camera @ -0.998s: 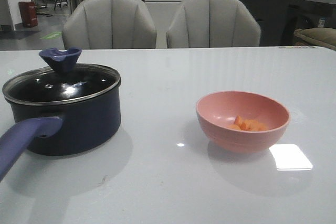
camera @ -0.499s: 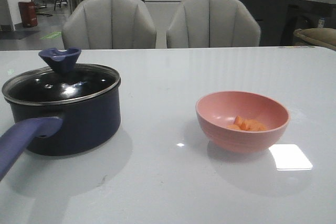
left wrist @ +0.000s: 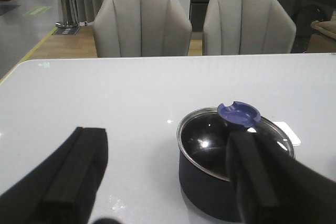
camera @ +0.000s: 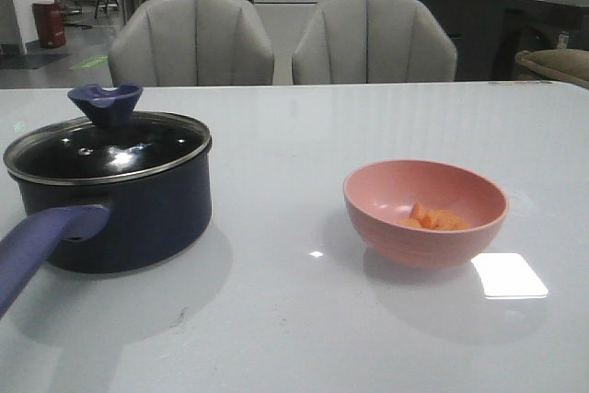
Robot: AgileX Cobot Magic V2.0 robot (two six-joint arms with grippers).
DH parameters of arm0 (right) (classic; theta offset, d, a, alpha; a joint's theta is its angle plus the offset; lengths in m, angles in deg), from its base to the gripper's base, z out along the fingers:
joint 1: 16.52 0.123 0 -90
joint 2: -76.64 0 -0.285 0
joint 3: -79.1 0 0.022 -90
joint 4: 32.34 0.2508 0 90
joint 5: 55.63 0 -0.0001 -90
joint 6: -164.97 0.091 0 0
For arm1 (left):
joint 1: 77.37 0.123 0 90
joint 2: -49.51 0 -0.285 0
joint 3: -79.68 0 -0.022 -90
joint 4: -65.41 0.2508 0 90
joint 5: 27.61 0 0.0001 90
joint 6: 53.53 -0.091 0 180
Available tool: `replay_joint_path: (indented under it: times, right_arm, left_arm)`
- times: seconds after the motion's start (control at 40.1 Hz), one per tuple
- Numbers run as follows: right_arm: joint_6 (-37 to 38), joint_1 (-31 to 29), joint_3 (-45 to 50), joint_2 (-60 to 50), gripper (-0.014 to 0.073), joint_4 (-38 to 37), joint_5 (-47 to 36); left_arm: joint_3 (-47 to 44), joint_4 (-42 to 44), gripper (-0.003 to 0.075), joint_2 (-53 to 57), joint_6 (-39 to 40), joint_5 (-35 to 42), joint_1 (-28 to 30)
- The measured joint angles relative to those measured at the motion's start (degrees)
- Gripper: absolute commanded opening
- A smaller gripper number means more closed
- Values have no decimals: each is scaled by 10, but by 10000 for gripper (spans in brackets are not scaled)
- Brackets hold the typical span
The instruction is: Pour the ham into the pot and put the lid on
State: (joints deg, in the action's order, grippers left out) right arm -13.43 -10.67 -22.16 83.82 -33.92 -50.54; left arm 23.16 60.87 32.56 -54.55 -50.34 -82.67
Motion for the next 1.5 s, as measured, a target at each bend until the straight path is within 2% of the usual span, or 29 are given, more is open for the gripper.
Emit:
replay_joint_path:
  times: [0.175, 0.349, 0.399, 0.724, 1.023, 1.247, 1.497]
  right_arm:
    - [0, 0, 0, 0, 148, 0, 0]
    - [0, 0, 0, 0, 148, 0, 0]
    - [0, 0, 0, 0, 148, 0, 0]
    - [0, 0, 0, 0, 148, 0, 0]
    - [0, 0, 0, 0, 148, 0, 0]
    - [0, 0, 0, 0, 148, 0, 0]
    - [0, 0, 0, 0, 148, 0, 0]
  left_arm:
    - [-4, -59, 504, -1, 0, -3, 0]
    - [32, -65, 616, -33, 0, -35, 0]
    - [50, -56, 628, -54, 0, -52, 0]
    - [154, -39, 625, -265, 0, -135, 0]
    - [318, -39, 625, -480, 0, -216, -3]
    - [427, -35, 625, -617, 5, -243, -74]
    - [541, 39, 625, -749, 91, -281, -143]
